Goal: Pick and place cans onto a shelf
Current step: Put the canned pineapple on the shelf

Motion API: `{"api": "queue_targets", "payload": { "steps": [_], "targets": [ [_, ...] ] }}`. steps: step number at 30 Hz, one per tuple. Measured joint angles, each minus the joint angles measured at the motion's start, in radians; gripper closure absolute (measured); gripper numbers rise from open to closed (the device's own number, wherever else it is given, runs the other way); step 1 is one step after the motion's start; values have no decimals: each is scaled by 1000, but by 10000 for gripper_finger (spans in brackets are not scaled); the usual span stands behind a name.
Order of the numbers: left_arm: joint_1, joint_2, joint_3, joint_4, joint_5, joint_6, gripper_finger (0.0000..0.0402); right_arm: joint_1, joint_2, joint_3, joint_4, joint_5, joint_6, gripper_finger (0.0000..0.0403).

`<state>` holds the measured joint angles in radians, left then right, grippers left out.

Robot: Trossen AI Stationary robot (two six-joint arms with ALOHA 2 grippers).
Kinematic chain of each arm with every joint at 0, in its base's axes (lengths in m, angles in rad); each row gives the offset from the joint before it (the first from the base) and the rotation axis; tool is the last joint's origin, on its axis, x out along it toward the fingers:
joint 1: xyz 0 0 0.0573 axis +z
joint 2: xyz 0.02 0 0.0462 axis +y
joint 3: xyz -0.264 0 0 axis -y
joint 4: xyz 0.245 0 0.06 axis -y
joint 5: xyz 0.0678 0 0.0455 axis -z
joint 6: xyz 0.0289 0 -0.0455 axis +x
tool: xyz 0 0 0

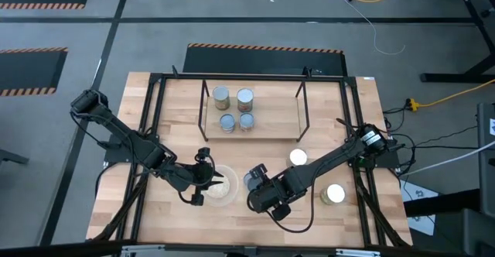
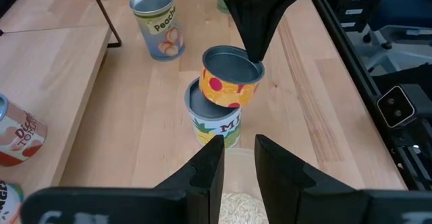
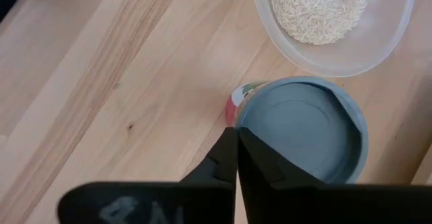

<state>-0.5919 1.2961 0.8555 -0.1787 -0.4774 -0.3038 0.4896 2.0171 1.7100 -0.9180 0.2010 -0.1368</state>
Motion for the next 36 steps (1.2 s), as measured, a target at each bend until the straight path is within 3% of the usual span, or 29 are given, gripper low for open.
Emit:
{"api": "queue_targets", "payload": {
  "steps": [14, 25, 36],
  "targets": [
    [0, 0, 0, 0, 0, 0, 325, 0, -1, 2, -3, -1, -3, 401],
    [0, 0, 0, 0, 0, 0, 325, 0, -5, 136, -129, 0, -3, 402],
    [0, 0, 0, 0, 0, 0, 325, -9, -5, 249, -257, 75, -25, 402]
  ]
}}
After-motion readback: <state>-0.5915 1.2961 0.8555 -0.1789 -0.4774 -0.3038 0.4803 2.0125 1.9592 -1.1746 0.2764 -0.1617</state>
